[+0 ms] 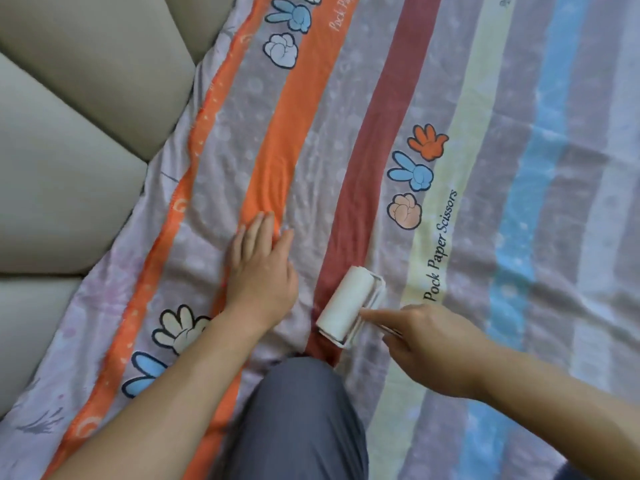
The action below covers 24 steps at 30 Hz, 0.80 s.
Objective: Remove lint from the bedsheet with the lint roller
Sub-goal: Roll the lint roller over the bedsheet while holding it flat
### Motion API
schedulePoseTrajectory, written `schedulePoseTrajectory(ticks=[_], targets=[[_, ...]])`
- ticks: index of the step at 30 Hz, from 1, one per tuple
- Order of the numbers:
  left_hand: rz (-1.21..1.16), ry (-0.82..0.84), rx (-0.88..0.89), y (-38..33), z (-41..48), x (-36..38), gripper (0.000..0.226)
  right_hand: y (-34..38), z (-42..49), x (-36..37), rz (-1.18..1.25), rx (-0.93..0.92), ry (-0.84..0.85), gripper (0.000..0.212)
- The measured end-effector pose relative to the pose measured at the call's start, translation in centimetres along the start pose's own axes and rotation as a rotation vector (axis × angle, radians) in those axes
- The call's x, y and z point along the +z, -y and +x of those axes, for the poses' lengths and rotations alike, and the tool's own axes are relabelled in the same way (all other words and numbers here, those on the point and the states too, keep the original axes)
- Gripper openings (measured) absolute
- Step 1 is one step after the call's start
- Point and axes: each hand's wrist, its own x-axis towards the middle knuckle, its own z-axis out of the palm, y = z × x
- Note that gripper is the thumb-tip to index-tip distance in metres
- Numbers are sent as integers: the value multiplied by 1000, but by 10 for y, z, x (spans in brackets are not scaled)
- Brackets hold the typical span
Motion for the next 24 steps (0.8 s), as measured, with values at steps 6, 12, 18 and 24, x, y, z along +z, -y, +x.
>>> schedulePoseTrajectory(ticks=[6,12,18,24], targets=[[-160,63,-43,-14,16,19,59,-11,3,-42,180,-49,-168,50],[-312,8,-60,1,16,23,64,-18,72,-19,173,-76,-278,49],[-381,-250,-508,-42,-17,4,37,-35,63,5,156,-127,-197,46],[150,233,-576,-105,-56,28,63,-96,-5,38,92,-157,-39,53]])
